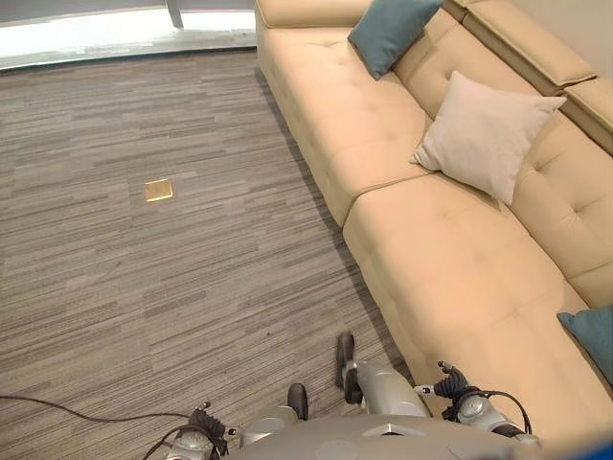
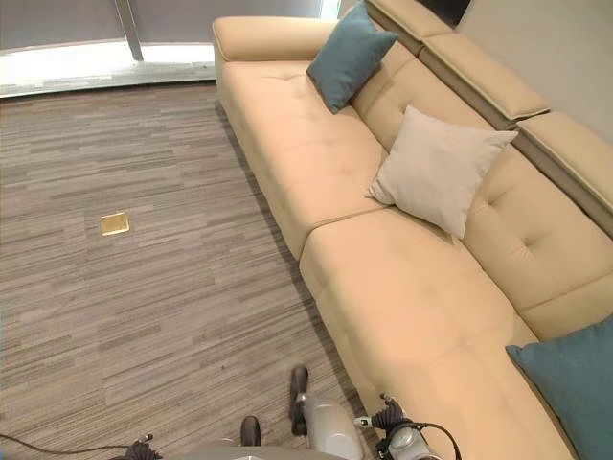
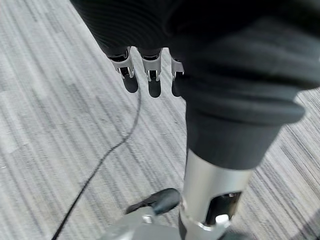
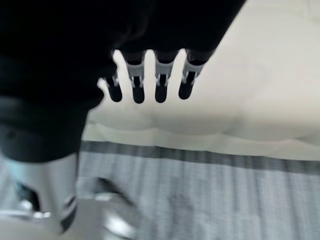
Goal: Pick up all the scattered cushions and arrange them neatly on the sofa.
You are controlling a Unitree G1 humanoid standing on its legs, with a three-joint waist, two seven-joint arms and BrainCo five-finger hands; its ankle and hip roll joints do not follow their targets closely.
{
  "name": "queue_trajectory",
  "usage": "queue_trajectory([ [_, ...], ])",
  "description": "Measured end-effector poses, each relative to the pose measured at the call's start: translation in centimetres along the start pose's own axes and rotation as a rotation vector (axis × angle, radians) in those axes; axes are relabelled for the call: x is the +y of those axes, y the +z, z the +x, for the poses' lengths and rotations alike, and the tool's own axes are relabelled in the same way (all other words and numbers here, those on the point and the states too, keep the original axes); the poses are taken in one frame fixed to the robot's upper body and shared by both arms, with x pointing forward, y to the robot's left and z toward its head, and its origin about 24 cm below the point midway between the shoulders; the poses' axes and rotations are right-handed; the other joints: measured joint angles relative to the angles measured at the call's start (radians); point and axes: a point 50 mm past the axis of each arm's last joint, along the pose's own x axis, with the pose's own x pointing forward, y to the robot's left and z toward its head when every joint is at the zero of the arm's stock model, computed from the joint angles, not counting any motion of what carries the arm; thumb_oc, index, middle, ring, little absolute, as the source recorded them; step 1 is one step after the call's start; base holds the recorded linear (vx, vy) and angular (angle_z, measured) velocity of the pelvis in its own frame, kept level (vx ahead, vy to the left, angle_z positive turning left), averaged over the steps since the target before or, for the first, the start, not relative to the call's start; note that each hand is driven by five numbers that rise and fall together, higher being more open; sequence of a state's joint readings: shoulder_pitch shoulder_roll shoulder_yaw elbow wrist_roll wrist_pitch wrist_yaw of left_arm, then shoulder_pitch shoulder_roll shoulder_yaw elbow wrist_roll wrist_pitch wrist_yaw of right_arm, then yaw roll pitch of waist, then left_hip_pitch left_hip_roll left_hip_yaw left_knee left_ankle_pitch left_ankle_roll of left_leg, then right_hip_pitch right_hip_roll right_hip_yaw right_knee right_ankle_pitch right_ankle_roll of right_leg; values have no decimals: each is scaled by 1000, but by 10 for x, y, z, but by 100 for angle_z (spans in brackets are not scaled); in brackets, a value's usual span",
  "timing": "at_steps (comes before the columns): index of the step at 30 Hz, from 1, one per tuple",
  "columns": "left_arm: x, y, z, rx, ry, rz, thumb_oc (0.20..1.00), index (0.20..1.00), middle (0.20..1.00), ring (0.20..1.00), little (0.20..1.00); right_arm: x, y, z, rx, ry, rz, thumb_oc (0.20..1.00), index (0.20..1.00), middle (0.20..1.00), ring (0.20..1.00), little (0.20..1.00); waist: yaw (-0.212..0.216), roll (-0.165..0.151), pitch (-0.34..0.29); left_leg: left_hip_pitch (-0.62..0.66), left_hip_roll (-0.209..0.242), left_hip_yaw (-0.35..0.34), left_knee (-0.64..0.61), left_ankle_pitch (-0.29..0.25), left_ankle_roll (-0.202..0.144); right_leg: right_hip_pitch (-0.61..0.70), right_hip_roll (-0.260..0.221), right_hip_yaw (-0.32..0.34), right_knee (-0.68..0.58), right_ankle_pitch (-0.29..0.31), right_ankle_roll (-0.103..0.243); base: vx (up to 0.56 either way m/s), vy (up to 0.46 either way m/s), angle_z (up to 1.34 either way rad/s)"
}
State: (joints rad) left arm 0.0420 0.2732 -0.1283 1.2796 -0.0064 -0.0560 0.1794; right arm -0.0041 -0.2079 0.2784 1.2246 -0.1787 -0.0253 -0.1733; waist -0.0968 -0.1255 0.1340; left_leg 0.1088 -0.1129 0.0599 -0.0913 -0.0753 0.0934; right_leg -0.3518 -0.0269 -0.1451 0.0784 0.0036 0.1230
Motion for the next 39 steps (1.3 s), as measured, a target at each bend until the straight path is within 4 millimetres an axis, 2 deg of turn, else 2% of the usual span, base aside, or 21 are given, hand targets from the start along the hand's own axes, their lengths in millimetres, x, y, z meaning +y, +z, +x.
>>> queue_trajectory([
  [1, -3, 2, 0, -13, -12, 31, 1000, 1000, 1000, 1000, 1000, 7, -19, -5, 55, 20, -2, 1000, 1000, 1000, 1000, 1000, -3, -1, -1, 50, -1, -33, 3, -30, -7, 36, 17, 4, 4, 26, -25, 448, -107, 139],
  [2, -10, 4, -1, -30, -30, 64, 1000, 1000, 1000, 1000, 1000, 11, -33, -8, 108, 29, -1, 1000, 1000, 1000, 1000, 1000, -12, 5, -8, 84, 20, -82, 30, -77, -59, 88, 24, -15, -6, 99, -110, 364, -101, 121],
  [4, -15, 3, -2, -34, -41, 75, 1000, 1000, 1000, 1000, 1000, 2, -32, -6, 104, 4, 11, 1000, 1000, 1000, 1000, 1000, -8, 23, -13, 53, 45, -42, 215, -111, -117, 196, 49, -31, -86, 108, -196, 197, -79, 60],
  [6, -6, 7, 0, -37, 3, 25, 1000, 1000, 1000, 1000, 1000, -9, -9, 0, 30, -28, 18, 1000, 1000, 1000, 1000, 1000, 7, 3, -10, -147, 42, -38, 680, -93, -228, 273, 51, -8, -148, 89, -213, 183, -34, -24],
  [7, -3, 6, 0, -28, 14, 21, 1000, 1000, 1000, 1000, 1000, -16, -2, 2, 9, -45, 12, 1000, 1000, 1000, 1000, 1000, 19, -1, -13, -272, 67, -35, 869, -92, -251, 305, 56, -2, -170, 87, -227, 224, 26, -36],
  [8, 3, 5, 1, -25, 33, 22, 1000, 1000, 1000, 1000, 1000, -19, 8, 4, -16, -52, 1, 1000, 1000, 1000, 1000, 1000, 26, -17, -10, -341, 114, -29, 833, -111, -225, 327, 57, 5, -171, 54, -225, 314, 103, -47],
  [9, 15, 2, 2, -19, 58, 38, 1000, 1000, 1000, 1000, 1000, -20, 14, 5, -31, -51, -16, 1000, 1000, 1000, 1000, 1000, 33, -39, -12, -388, 198, -6, 503, -79, -185, 351, 57, 28, -176, 21, -218, 345, 198, -29],
  [10, 16, -1, 2, 1, 61, 43, 1000, 1000, 1000, 1000, 1000, -23, 22, 7, -50, -57, -20, 1000, 1000, 1000, 1000, 1000, 28, -44, -7, -395, 224, -10, 354, -42, -176, 371, 60, 32, -175, 7, -211, 388, 292, -39],
  [12, 11, -3, 1, 9, 53, 56, 1000, 1000, 1000, 1000, 1000, -28, 22, 7, -52, -67, -40, 1000, 1000, 1000, 1000, 1000, 42, -40, -15, -376, 216, -129, 54, 52, -211, 387, 64, 78, -171, -20, -166, 238, 203, -42],
  [13, 9, -3, 1, 9, 51, 55, 1000, 1000, 1000, 1000, 1000, -33, 21, 8, -41, -79, -39, 1000, 1000, 1000, 1000, 1000, 51, -30, -7, -379, 209, -149, -10, 71, -198, 405, 66, 98, -171, -27, -155, 151, 159, -86],
  [16, -9, -20, -5, 47, -7, 57, 1000, 1000, 1000, 1000, 1000, -41, 7, 6, -17, -97, -36, 1000, 1000, 1000, 1000, 1000, 42, 23, -34, -325, 163, -98, 80, 133, -148, 484, 67, 133, -169, -71, -106, 227, 313, -96],
  [17, -8, -15, -4, 29, -11, 97, 1000, 1000, 1000, 1000, 1000, -23, 3, 4, -5, -53, -22, 1000, 1000, 1000, 1000, 1000, 44, 9, -48, -246, 143, -45, 29, 215, -92, 417, 28, 142, 36, -154, -65, 230, 261, -94],
  [19, 2, -2, 0, 6, 13, 108, 1000, 1000, 1000, 1000, 1000, -10, -1, 2, 0, -18, -10, 1000, 1000, 1000, 1000, 1000, 32, -2, -48, -203, 109, -9, -1, 189, -35, 298, -30, 99, 270, -210, -1, 231, 233, -84],
  [22, 7, 8, 3, -17, 26, 109, 1000, 1000, 1000, 1000, 1000, -11, 12, 3, -45, -15, 5, 1000, 1000, 1000, 1000, 1000, 33, 0, -41, -157, 86, 49, -2, 155, -32, 177, -84, 30, 387, -228, 27, 181, 82, -53],
  [25, 2, 9, 2, -23, 11, 104, 1000, 1000, 1000, 1000, 1000, -10, 15, 3, -62, -8, 11, 1000, 1000, 1000, 1000, 1000, 35, -3, -44, -105, 69, 111, -2, 106, -42, 125, -93, -61, 272, -201, 12, 196, 37, -50],
  [30, -7, 3, 0, 4, -20, 110, 1000, 1000, 1000, 1000, 1000, -6, 14, 2, -62, 7, 19, 1000, 1000, 1000, 1000, 1000, 33, -9, -50, -36, 50, 208, 13, 18, -50, 32, -132, -320, 160, -71, -1, 254, -19, -57],
  [32, -9, 9, 0, -22, -37, 109, 1000, 1000, 1000, 1000, 1000, 2, -9, -3, -4, 38, 19, 1000, 1000, 1000, 1000, 1000, 5, 0, -67, 1, 58, 192, 45, -31, -63, 75, -111, -275, 148, -49, -33, 245, -111, 17],
  [34, -16, 3, -2, -14, -60, 138, 1000, 1000, 1000, 1000, 1000, 8, -24, -6, 48, 60, 24, 1000, 1000, 1000, 1000, 1000, -2, 16, -105, 13, 97, 180, 110, -69, -121, 123, -55, -245, 111, -26, -75, 209, -107, 11],
  [35, -9, 11, 0, -36, -39, 131, 1000, 1000, 1000, 1000, 1000, 12, -30, -8, 66, 72, 33, 1000, 1000, 1000, 1000, 1000, 2, -19, -118, -68, 118, 174, 371, -82, -148, 207, -35, -220, 10, -21, -134, 164, -74, -17],
  [37, -10, 19, 1, -70, -39, 125, 1000, 1000, 1000, 1000, 1000, -2, -32, -6, 73, 37, 25, 1000, 1000, 1000, 1000, 1000, 18, -31, -124, -184, 152, 137, 676, -75, -180, 298, -2, -175, -82, 20, -209, 95, 27, -67],
  [39, -1, 30, 3, -119, -71, 109, 1000, 1000, 1000, 1000, 1000, -26, -30, -2, 71, -20, 3, 1000, 1000, 1000, 1000, 1000, 22, 24, -122, -269, 181, 77, 629, -99, -199, 326, 37, -103, -122, 16, -206, 187, 222, -129],
])
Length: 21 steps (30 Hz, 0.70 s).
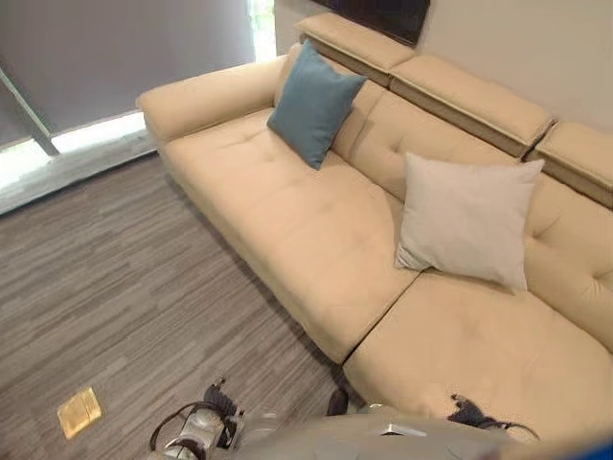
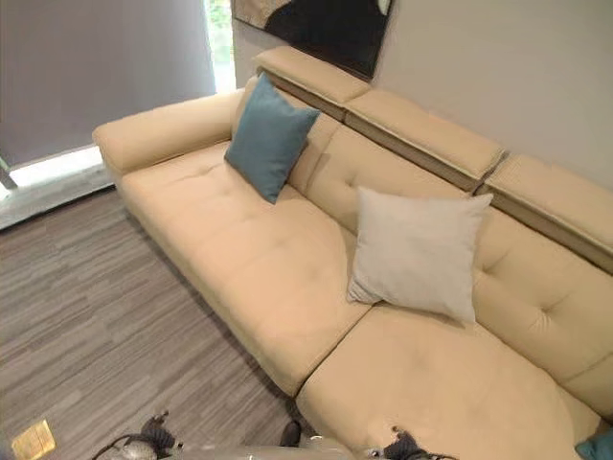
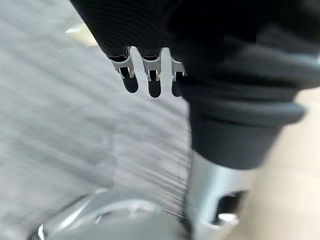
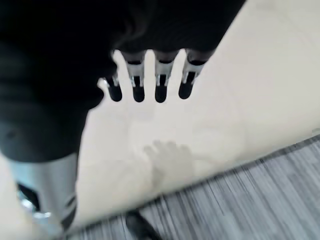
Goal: Pick up all the scattered cushions and arrange them neatly on the sofa.
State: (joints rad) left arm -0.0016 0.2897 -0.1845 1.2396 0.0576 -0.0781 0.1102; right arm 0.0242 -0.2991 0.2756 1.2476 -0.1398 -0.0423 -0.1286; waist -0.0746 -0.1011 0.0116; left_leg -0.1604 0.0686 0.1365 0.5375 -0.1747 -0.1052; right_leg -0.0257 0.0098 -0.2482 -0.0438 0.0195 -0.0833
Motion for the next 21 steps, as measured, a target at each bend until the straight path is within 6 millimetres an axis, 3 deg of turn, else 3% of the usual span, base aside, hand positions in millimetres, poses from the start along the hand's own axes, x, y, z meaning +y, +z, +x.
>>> queue_trajectory([
  [1, 29, -4, 1, 21, 75, -7, 1000, 1000, 1000, 1000, 1000, -5, 7, 2, -1, -33, 20, 1000, 1000, 1000, 1000, 1000, -8, -17, 16, 0, 4, -14, -192, 6, 5, 22, 4, 58, -33, -1, 3, 210, 215, -111],
  [3, 34, -5, 1, 26, 89, -13, 1000, 1000, 1000, 1000, 1000, -7, 3, 2, 16, -42, 22, 1000, 1000, 1000, 1000, 1000, -14, -22, 26, 2, -1, -19, -259, 17, 10, 34, 5, 73, -44, 3, 4, 124, 119, -111],
  [4, 20, -5, 1, 29, 54, -43, 1000, 1000, 1000, 1000, 1000, -14, 7, 3, 13, -64, 2, 1000, 1000, 1000, 1000, 1000, 9, -14, 37, 15, -71, -218, -457, 85, 21, 49, 6, 217, -47, 8, 11, 186, 187, -187],
  [5, 9, -6, 0, 32, 27, -52, 1000, 1000, 1000, 1000, 1000, -18, 12, 4, -3, -71, -6, 1000, 1000, 1000, 1000, 1000, 9, -5, 51, 15, -82, -254, -465, 119, 16, 65, 10, 235, -47, 4, 19, 138, 140, -204],
  [6, 2, 1, 1, 9, 8, -62, 1000, 1000, 1000, 1000, 1000, -21, 13, 4, -13, -81, -7, 1000, 1000, 1000, 1000, 1000, -1, 11, 63, 7, -82, -257, -462, 195, 10, 88, 21, 240, -47, -6, 34, 188, 209, -72],
  [7, -3, 8, 1, -13, -4, -65, 1000, 1000, 1000, 1000, 1000, -22, 9, 4, -2, -83, -17, 1000, 1000, 1000, 1000, 1000, -10, 25, 69, 1, -79, -274, -449, 214, 18, 100, 33, 245, -46, -29, 46, 93, 162, -48],
  [8, -12, 11, 1, -30, -25, -69, 1000, 1000, 1000, 1000, 1000, -21, -1, 2, 26, -82, -21, 1000, 1000, 1000, 1000, 1000, -9, 59, 65, 3, -65, -291, -447, 224, 58, 109, 57, 258, -33, -51, 50, 117, 241, -49],
  [9, -10, 12, 1, -32, -22, -59, 1000, 1000, 1000, 1000, 1000, -8, -2, 1, 29, -49, -18, 1000, 1000, 1000, 1000, 1000, -14, 34, 65, 19, -80, -250, -460, 216, 69, 95, 28, 261, -13, -71, 65, 110, 312, -55],
  [11, -10, 12, 2, -17, -23, -56, 1000, 1000, 1000, 1000, 1000, 4, 3, 1, 20, -22, -5, 1000, 1000, 1000, 1000, 1000, -18, 11, 68, 64, -104, -212, -538, 232, 110, 60, -7, 284, 60, -99, 95, 72, 268, -56],
  [14, -5, 8, 2, 5, -9, -50, 1000, 1000, 1000, 1000, 1000, 3, 15, 2, -24, -25, 1, 1000, 1000, 1000, 1000, 1000, -10, 35, 87, 121, -132, -149, -593, 239, 148, -19, -50, 266, 231, -167, 176, 37, 173, -63],
  [16, 6, 13, 4, -5, 18, -44, 1000, 1000, 1000, 1000, 1000, 1, 22, 3, -40, -31, 3, 1000, 1000, 1000, 1000, 1000, -5, 29, 97, 132, -147, -114, -591, 227, 171, -57, -71, 242, 297, -172, 174, 65, 104, -57],
  [18, 12, 8, 4, 10, 40, -70, 1000, 1000, 1000, 1000, 1000, -2, 37, 5, -84, -41, 11, 1000, 1000, 1000, 1000, 1000, 22, 42, 112, 157, -143, -45, -604, 216, 171, -98, -99, 168, 357, -189, 192, 83, 41, -96],
  [19, 16, 3, 3, 24, 55, -95, 1000, 1000, 1000, 1000, 1000, -2, 49, 5, -120, -41, 18, 1000, 1000, 1000, 1000, 1000, 34, 38, 115, 172, -143, -13, -608, 205, 175, -109, -130, 92, 351, -188, 193, 80, 11, -98],
  [21, 19, -7, 1, 49, 67, -128, 1000, 1000, 1000, 1000, 1000, 5, 51, 4, -123, -25, 23, 1000, 1000, 1000, 1000, 1000, 55, 24, 109, 197, -135, 37, -627, 195, 170, -109, -159, -4, 304, -180, 201, 75, -29, -77],
])
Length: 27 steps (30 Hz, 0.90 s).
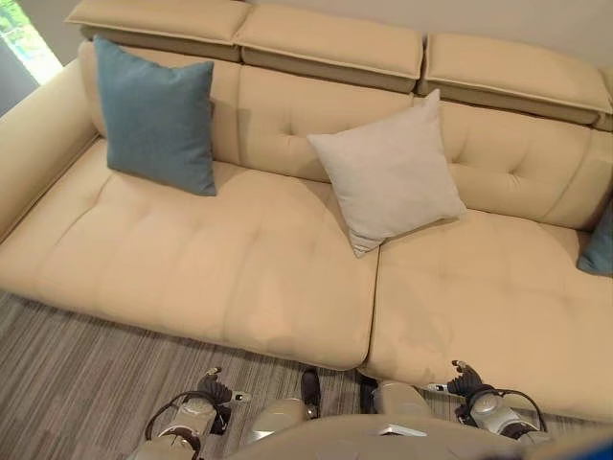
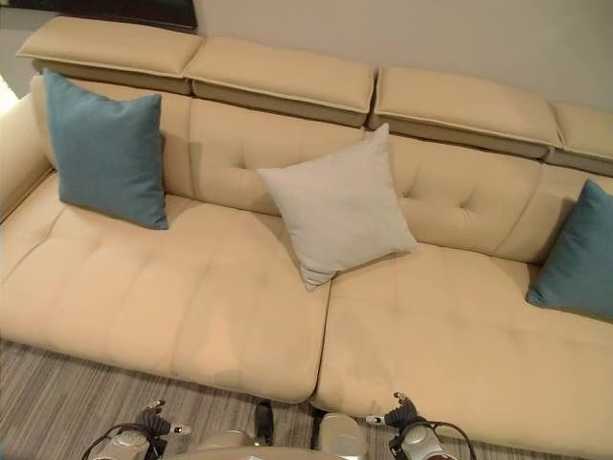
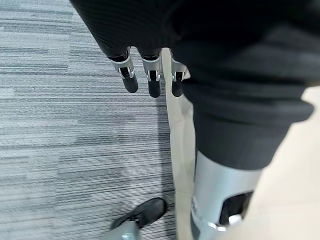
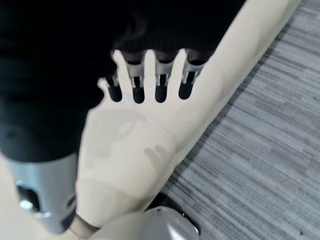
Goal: Pick up all the scattered cushions and arrange them neatly on the sofa.
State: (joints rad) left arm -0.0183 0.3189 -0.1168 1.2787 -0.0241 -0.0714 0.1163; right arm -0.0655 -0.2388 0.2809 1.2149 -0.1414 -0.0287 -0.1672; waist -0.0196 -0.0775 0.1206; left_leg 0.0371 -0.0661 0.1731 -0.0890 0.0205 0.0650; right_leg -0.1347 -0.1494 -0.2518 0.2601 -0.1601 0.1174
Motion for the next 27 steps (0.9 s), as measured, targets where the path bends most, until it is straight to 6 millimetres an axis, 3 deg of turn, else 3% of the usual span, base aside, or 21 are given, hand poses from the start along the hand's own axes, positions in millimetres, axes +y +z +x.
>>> queue_trajectory([
  [2, 0, -7, -1, 20, 0, 0, 1000, 1000, 1000, 1000, 1000, 3, -2, -1, 6, 7, 2, 1000, 1000, 1000, 1000, 1000, 0, -17, -17, 5, 23, 13, -3, -8, -9, 3, 4, -49, -36, 46, 1, 46, -67, -39],
  [4, 0, -8, -2, 23, -1, 2, 1000, 1000, 1000, 1000, 1000, 3, -7, -2, 17, 3, 4, 1000, 1000, 1000, 1000, 1000, -13, -28, -28, 5, 44, 11, 0, -3, -15, 17, 29, -58, -76, 76, -25, 95, -123, -8],
  [6, -5, -8, -2, 21, -16, 10, 1000, 1000, 1000, 1000, 1000, 3, -16, -3, 45, -3, 21, 1000, 1000, 1000, 1000, 1000, -20, -11, -36, 5, 78, 6, 29, -18, -44, 81, 81, -45, -166, 96, -56, 105, -112, 1],
  [8, -9, -7, -2, 17, -29, 17, 1000, 1000, 1000, 1000, 1000, 2, -21, -4, 61, -4, 19, 1000, 1000, 1000, 1000, 1000, -20, 2, -45, -3, 89, 4, 59, -30, -61, 103, 95, -43, -196, 109, -76, 36, -100, -2],
  [10, -23, 9, -1, -21, -60, 8, 1000, 1000, 1000, 1000, 1000, -6, -24, -3, 74, -22, 14, 1000, 1000, 1000, 1000, 1000, -17, 14, -51, -118, 95, -26, 285, -33, -112, 127, 90, -33, -254, 119, -98, -5, -47, -6],
  [11, -28, 12, -1, -28, -72, 3, 1000, 1000, 1000, 1000, 1000, -10, -24, -3, 76, -29, 3, 1000, 1000, 1000, 1000, 1000, -17, 13, -46, -164, 91, -47, 372, -27, -132, 143, 91, -34, -282, 143, -135, 45, 7, -15],
  [12, -31, 14, -1, -33, -79, 0, 1000, 1000, 1000, 1000, 1000, -13, -24, -2, 77, -35, -3, 1000, 1000, 1000, 1000, 1000, -16, 20, -48, -183, 95, -64, 411, -28, -139, 145, 94, -34, -284, 145, -139, 52, 17, -12],
  [13, -33, 14, -2, -36, -87, 3, 1000, 1000, 1000, 1000, 1000, -16, -24, -2, 76, -42, -13, 1000, 1000, 1000, 1000, 1000, -19, 20, -49, -192, 106, -84, 411, -39, -150, 156, 93, -34, -301, 146, -142, 75, 32, -7],
  [15, -33, 17, -2, -45, -87, 6, 1000, 1000, 1000, 1000, 1000, -21, -27, -2, 83, -57, -24, 1000, 1000, 1000, 1000, 1000, -25, 12, -49, -151, 150, -89, 220, -34, -151, 169, 116, -35, -334, 158, -158, 70, 72, -3],
  [18, -35, 16, -2, -44, -94, 14, 1000, 1000, 1000, 1000, 1000, -25, -30, -3, 89, -71, -29, 1000, 1000, 1000, 1000, 1000, -31, 3, -45, -107, 189, -101, 103, -6, -164, 179, 138, -20, -349, 157, -154, 72, 132, -17],
  [22, -36, 9, -3, -25, -98, 15, 1000, 1000, 1000, 1000, 1000, -29, -37, -4, 107, -87, -20, 1000, 1000, 1000, 1000, 1000, -44, 54, -47, -18, 181, -74, 17, 16, -141, 185, 163, -7, -347, 164, -138, 66, 161, -8],
  [27, -31, 11, -2, -30, -83, 15, 1000, 1000, 1000, 1000, 1000, -15, -26, -3, 76, -60, 7, 1000, 1000, 1000, 1000, 1000, -19, 47, -47, -4, 113, -45, -4, 14, -96, 175, 95, 24, -343, 181, -72, 18, 98, -9],
])
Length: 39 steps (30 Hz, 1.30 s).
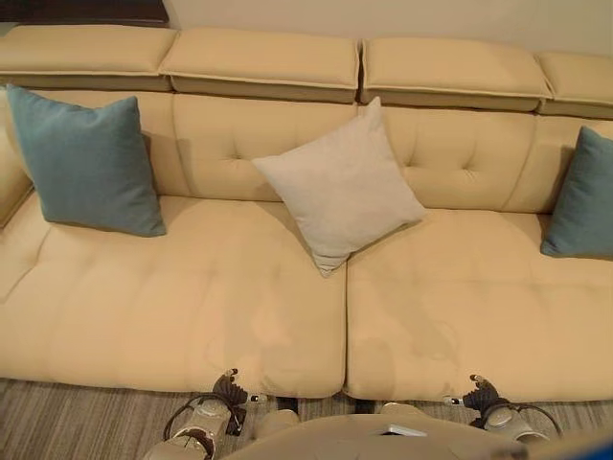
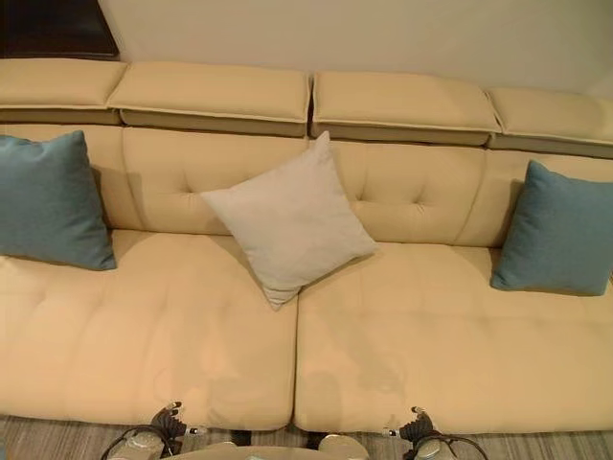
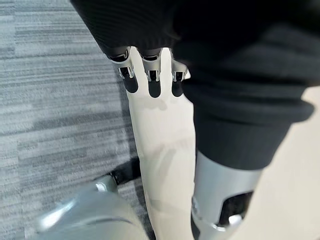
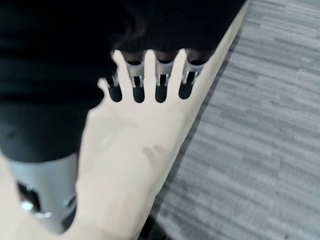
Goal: Pick up all the scattered cushions and arrange them neatly on the sofa.
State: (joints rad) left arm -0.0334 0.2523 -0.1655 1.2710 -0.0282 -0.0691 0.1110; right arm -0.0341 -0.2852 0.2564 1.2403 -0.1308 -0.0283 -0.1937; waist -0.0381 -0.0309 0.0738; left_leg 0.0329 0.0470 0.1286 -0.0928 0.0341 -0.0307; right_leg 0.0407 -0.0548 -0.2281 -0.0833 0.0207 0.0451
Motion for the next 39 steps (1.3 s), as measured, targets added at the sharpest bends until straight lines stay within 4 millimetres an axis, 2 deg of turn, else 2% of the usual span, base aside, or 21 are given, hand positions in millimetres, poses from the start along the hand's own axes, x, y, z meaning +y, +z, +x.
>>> queue_trajectory([
  [3, 12, 3, 0, -23, 34, -1, 1000, 1000, 1000, 1000, 1000, -4, 14, 2, -48, -15, 8, 1000, 1000, 1000, 1000, 1000, 5, -2, 6, -1, -18, 10, 0, -4, 7, -6, -18, 10, -1, 6, 18, -10, 53, -9],
  [5, 26, 11, 1, -54, 84, -74, 1000, 1000, 1000, 1000, 1000, -12, 35, 3, -123, -42, 22, 1000, 1000, 1000, 1000, 1000, 11, -14, 11, -5, -18, 20, 0, -6, 9, -20, -18, 23, -5, 8, 20, -38, 28, -19],
  [7, 35, 33, 2, -138, 117, -129, 1000, 1000, 1000, 1000, 1000, -30, 64, 2, -241, -103, 38, 1000, 1000, 1000, 1000, 1000, 14, -24, 15, -23, -15, 27, 0, 0, 15, -37, -17, 27, -8, 21, 21, -76, 15, -17],
  [8, 37, 55, 1, -219, 134, -183, 1000, 1000, 1000, 1000, 1000, -49, 85, 0, -325, -171, 41, 1000, 1000, 1000, 1000, 1000, 15, -30, 20, -31, -14, 30, 0, 1, 15, -47, -15, 31, -8, 26, 22, -102, 17, -8],
  [11, 42, 96, -5, -376, 144, -269, 1000, 1000, 1000, 1000, 1000, -81, 122, -13, -493, -272, 53, 1000, 1000, 1000, 1000, 1000, 15, -33, 36, -69, -13, 36, 1, 12, 19, -84, -15, 38, -8, 38, 22, -70, 25, -4],
  [12, 53, 106, -9, -435, 135, -294, 1000, 1000, 1000, 1000, 1000, -93, 129, -19, -547, -307, 62, 1000, 1000, 1000, 1000, 1000, 21, -24, 43, -92, -15, 30, 0, 18, 18, -106, -19, 35, -8, 44, 21, -43, 27, 0],
  [13, 73, 115, -11, -475, 156, -282, 1000, 1000, 1000, 1000, 1000, -104, 138, -22, -585, -336, 74, 1000, 1000, 1000, 1000, 1000, 13, -26, 43, -99, -11, 32, 2, 20, 19, -112, -15, 29, -8, 46, 19, -61, 7, 16],
  [14, 90, 112, -11, -458, 239, -343, 1000, 1000, 1000, 1000, 1000, -110, 141, -24, -589, -367, 104, 1000, 1000, 1000, 1000, 1000, 0, -22, 43, -110, -10, 24, 8, 20, 18, -113, -15, 18, -7, 44, 21, -60, 3, 20],
  [15, 84, 115, -11, -460, 255, -386, 1000, 1000, 1000, 1000, 1000, -122, 142, -25, -587, -406, 103, 1000, 1000, 1000, 1000, 1000, 4, -4, 41, -120, -13, 26, 5, 22, 18, -125, -18, 19, -8, 45, 23, -59, -6, 18],
  [17, 47, 123, -13, -486, 151, -383, 1000, 1000, 1000, 1000, 1000, -126, 157, -29, -625, -418, 109, 1000, 1000, 1000, 1000, 1000, 6, 23, 59, -139, -19, 27, 5, 24, 21, -144, -21, 23, -8, 50, 26, -75, -38, -1],
  [18, 23, 131, -17, -515, 82, -374, 1000, 1000, 1000, 1000, 1000, -126, 164, -30, -638, -422, 112, 1000, 1000, 1000, 1000, 1000, 5, 28, 68, -161, -19, 26, 8, 29, 23, -164, -20, 22, -8, 54, 24, -78, -56, 0],
  [20, 7, 157, -25, -591, 30, -373, 1000, 1000, 1000, 1000, 1000, -131, 188, -37, -694, -449, 123, 1000, 1000, 1000, 1000, 1000, 0, 18, 81, -218, -12, 24, 8, 47, 19, -221, -16, 22, -8, 68, 17, -42, -52, 0],
  [23, 22, 205, -32, -675, 85, -409, 1000, 1000, 1000, 1000, 1000, -140, 227, -52, -788, -501, 163, 1000, 1000, 1000, 1000, 1000, -8, 4, 95, -268, 3, 25, 3, 68, 11, -274, -1, 21, -8, 81, 14, -29, -74, -4],
  [24, 37, 239, -44, -763, 125, -436, 1000, 1000, 1000, 1000, 1000, -147, 248, -62, -839, -531, 173, 1000, 1000, 1000, 1000, 1000, -10, 3, 95, -291, 13, 23, 5, 74, 5, -296, 8, 21, -8, 79, 16, -37, -89, -5],
  [25, 44, 258, -55, -837, 144, -437, 1000, 1000, 1000, 1000, 1000, -152, 259, -69, -872, -547, 182, 1000, 1000, 1000, 1000, 1000, -10, 3, 95, -311, 17, 22, 4, 78, -1, -316, 13, 21, -8, 80, 15, -33, -94, -3],
  [29, 55, 316, -98, -1074, 174, -433, 1000, 1000, 1000, 1000, 1000, -177, 298, -96, -957, -627, 240, 1000, 1000, 1000, 1000, 1000, -8, 3, 97, -403, 31, 16, 7, 97, -8, -405, 28, 15, -7, 98, -4, -12, -81, 0],
  [32, 53, 336, -116, -1146, 180, -444, 1000, 1000, 1000, 1000, 1000, -200, 312, -115, -1003, -701, 291, 1000, 1000, 1000, 1000, 1000, -3, 5, 135, -426, 37, -1, 12, 102, -13, -419, 33, 0, -7, 98, -4, -4, -95, 10],
  [33, 53, 336, -116, -1147, 180, -444, 1000, 1000, 1000, 1000, 1000, -200, 312, -115, -1003, -702, 292, 1000, 1000, 1000, 1000, 1000, -3, 4, 135, -426, 37, -2, 12, 102, -13, -419, 33, 0, -7, 98, -4, 0, -83, 11],
  [34, 52, 346, -125, -1183, 178, -462, 1000, 1000, 1000, 1000, 1000, -212, 323, -127, -1024, -720, 336, 1000, 1000, 1000, 1000, 1000, 0, 1, 142, -449, 41, -7, 10, 105, -17, -441, 36, -5, -7, 97, -4, -4, -89, 7],
  [36, 50, 350, -129, -1187, 165, -497, 1000, 1000, 1000, 1000, 1000, -216, 334, -136, -1048, -734, 318, 1000, 1000, 1000, 1000, 1000, 0, 0, 143, -471, 40, -11, 15, 106, -17, -458, 36, -9, -7, 97, -4, 1, -89, 8],
  [39, 45, 366, -145, -1244, 138, -518, 1000, 1000, 1000, 1000, 1000, -235, 344, -155, -1092, -781, 316, 1000, 1000, 1000, 1000, 1000, 4, -9, 154, -527, 41, -33, 28, 113, -19, -498, 36, -30, -6, 99, -6, 0, -69, 18],
])
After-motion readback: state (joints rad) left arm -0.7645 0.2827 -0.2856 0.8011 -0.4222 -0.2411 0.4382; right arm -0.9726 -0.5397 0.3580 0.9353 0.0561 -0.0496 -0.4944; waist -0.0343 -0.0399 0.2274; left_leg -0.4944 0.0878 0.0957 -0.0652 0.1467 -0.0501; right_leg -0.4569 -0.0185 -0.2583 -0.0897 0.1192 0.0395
